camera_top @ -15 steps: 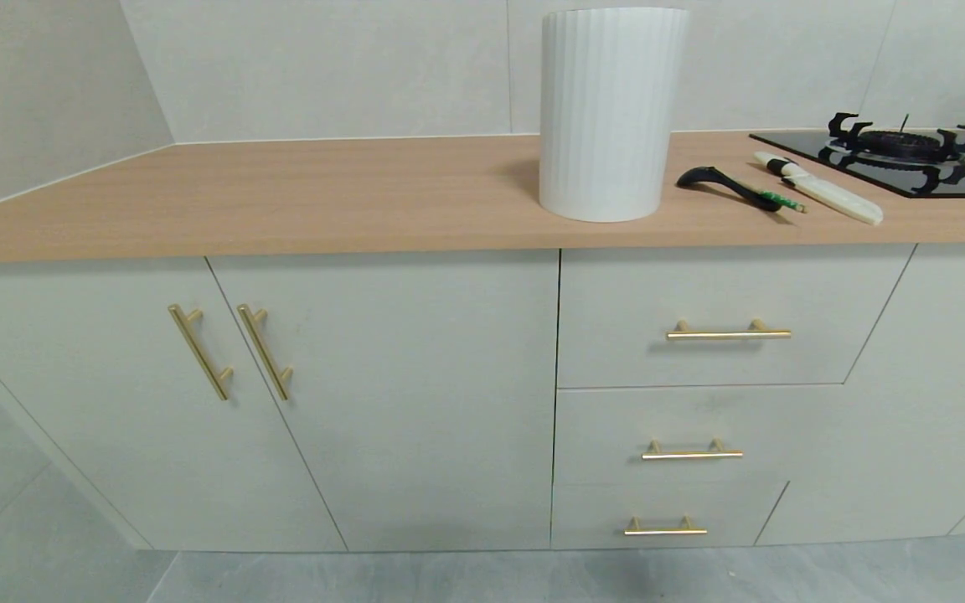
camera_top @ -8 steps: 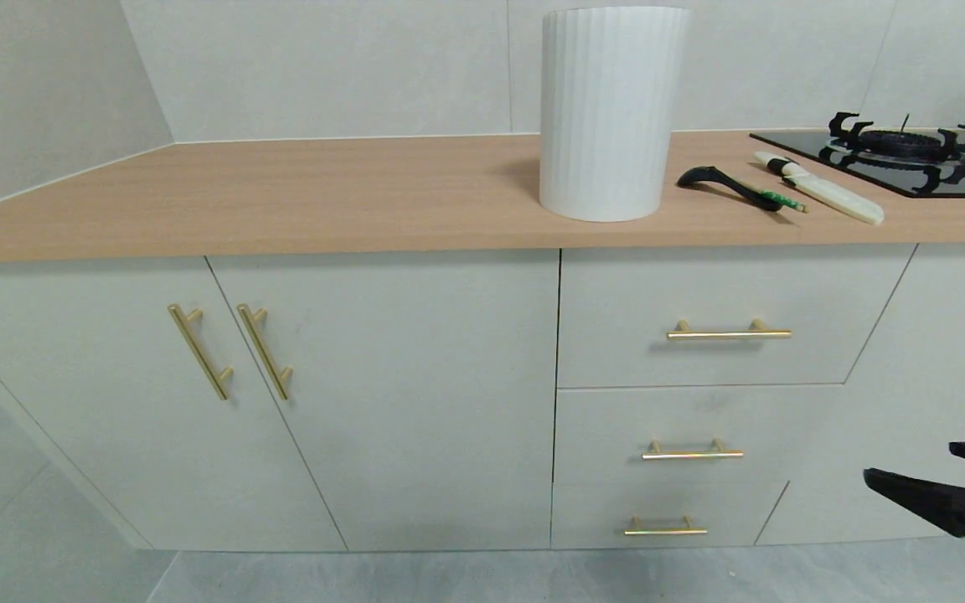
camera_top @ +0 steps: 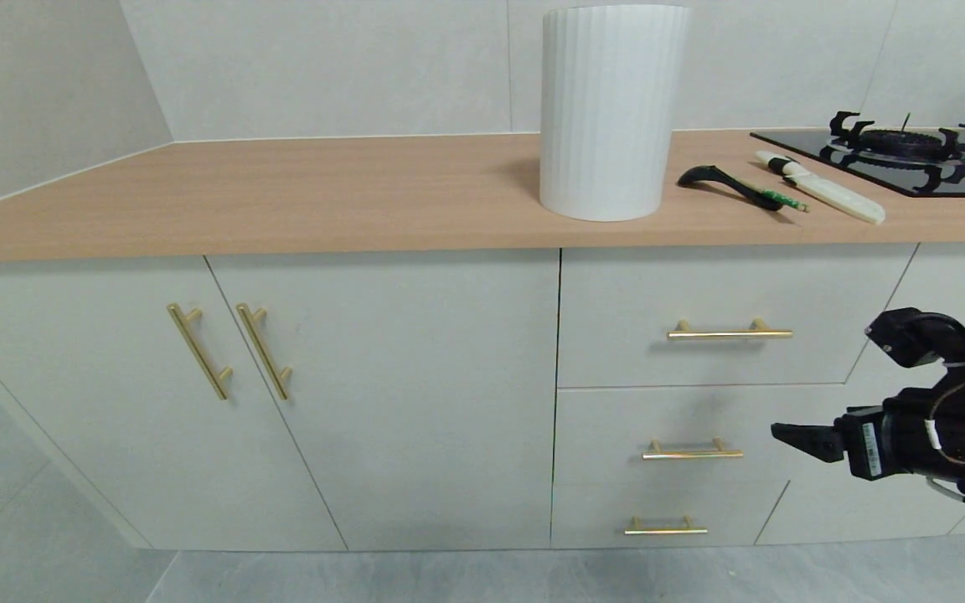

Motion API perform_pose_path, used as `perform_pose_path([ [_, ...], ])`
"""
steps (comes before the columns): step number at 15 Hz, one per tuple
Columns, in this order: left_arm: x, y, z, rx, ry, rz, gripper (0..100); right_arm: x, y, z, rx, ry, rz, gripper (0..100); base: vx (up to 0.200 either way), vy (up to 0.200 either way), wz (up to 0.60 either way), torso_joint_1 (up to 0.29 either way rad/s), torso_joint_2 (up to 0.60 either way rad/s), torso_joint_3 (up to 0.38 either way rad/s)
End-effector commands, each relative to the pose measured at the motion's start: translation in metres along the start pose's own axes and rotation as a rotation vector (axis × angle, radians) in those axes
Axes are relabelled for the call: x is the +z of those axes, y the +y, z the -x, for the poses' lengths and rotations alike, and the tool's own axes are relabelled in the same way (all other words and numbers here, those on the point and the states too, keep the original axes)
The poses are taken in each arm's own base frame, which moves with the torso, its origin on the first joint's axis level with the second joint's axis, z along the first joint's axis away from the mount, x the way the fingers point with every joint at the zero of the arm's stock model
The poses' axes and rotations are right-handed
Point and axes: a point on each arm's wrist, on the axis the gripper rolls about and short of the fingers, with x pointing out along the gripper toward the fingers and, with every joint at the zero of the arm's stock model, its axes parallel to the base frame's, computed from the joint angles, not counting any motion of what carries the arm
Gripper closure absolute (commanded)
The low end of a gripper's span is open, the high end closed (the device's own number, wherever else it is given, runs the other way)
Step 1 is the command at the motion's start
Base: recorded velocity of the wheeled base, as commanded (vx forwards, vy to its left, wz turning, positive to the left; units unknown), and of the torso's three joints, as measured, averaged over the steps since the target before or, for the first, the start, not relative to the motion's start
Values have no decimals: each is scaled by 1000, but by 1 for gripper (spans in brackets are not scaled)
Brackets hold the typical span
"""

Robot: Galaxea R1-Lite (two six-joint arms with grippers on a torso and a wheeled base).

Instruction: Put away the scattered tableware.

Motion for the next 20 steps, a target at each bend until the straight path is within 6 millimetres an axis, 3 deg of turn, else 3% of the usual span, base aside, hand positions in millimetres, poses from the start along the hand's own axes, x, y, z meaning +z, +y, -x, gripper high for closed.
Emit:
perform_pose_path([
  [1, 0, 0, 0, 1, 1, 0, 0, -9, -2, -43, 3, 83, -6, 0, 0, 0, 0, 0, 0, 0],
  [6, 0, 0, 0, 1, 1, 0, 0, -29, -6, -98, -35, 115, -10, 0, 0, 0, 0, 0, 0, 0],
  [10, 0, 0, 0, 1, 1, 0, 0, -44, -7, -126, -65, 113, -33, 0, 0, 0, 0, 0, 0, 0],
  [15, 0, 0, 0, 1, 1, 0, 0, -57, 12, -157, -99, 54, -67, 0, 0, 0, 0, 0, 0, 0],
  [20, 0, 0, 0, 1, 1, 0, 0, -67, 14, -179, -184, 16, -64, 0, 0, 0, 0, 0, 0, 0],
])
